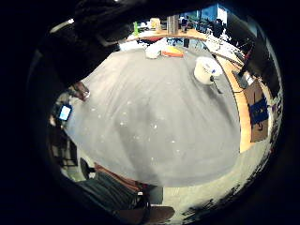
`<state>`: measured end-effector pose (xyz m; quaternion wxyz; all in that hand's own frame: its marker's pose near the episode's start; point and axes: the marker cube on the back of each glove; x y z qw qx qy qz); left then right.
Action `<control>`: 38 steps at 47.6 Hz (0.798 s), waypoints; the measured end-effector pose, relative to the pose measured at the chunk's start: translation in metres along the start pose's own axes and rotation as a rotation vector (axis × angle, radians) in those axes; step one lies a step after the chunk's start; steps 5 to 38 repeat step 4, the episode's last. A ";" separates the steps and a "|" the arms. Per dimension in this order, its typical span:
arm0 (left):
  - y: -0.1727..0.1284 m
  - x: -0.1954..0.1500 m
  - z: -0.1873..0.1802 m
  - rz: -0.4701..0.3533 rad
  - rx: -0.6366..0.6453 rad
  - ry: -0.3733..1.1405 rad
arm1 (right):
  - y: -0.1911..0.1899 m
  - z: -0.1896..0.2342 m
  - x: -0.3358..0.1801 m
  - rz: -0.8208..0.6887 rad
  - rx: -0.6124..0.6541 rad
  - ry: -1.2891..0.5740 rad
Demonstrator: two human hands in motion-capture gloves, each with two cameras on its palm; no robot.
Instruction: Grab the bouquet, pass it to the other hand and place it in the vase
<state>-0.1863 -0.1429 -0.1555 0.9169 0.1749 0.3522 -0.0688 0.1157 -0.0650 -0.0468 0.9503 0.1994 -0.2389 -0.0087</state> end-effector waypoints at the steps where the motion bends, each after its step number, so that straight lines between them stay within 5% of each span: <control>1: 0.002 0.002 0.000 0.001 -0.001 0.004 | 0.001 0.000 -0.002 -0.002 -0.002 -0.001; 38: 0.007 0.006 -0.001 -0.003 -0.004 -0.005 | 0.000 0.002 -0.004 -0.007 -0.008 -0.002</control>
